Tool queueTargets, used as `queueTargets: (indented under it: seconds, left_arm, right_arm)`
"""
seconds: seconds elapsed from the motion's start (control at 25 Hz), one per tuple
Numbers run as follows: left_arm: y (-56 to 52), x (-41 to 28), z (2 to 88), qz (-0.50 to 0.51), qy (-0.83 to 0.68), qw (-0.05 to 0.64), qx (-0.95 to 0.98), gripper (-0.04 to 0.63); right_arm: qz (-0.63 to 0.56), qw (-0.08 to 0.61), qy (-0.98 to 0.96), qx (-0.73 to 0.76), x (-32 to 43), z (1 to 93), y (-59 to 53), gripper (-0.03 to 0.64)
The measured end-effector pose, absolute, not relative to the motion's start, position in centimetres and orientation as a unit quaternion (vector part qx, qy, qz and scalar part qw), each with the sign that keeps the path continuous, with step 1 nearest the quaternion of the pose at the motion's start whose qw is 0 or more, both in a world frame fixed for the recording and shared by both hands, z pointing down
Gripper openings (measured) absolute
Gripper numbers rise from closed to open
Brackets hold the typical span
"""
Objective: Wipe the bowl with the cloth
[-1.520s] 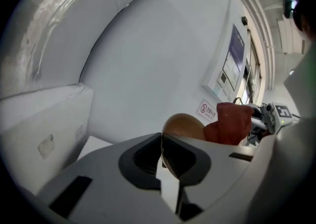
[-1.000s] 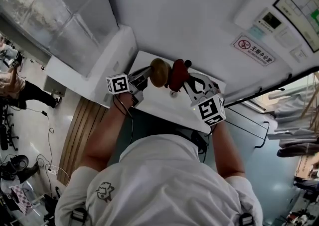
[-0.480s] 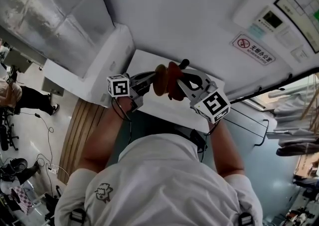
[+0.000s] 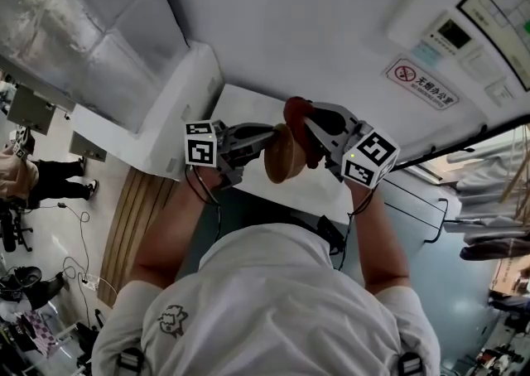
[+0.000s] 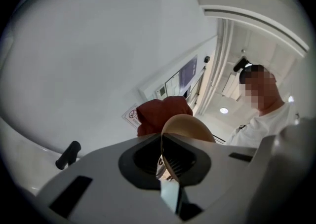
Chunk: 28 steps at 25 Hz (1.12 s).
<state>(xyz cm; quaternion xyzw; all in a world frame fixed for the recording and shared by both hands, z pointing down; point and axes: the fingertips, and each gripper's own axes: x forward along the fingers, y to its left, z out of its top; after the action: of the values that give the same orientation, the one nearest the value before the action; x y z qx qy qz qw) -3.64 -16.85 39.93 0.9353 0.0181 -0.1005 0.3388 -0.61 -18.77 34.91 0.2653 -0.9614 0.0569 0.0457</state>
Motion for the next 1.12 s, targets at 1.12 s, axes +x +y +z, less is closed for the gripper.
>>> queueTargets:
  seconds: [1.12]
  left_arm:
    - [-24.7,-4.2,37.8,-0.216,-0.153,0.326,0.908,0.038]
  right_arm:
    - [0.161,0.032,-0.968,0.189,-3.5,40.6,-14.3,0.048]
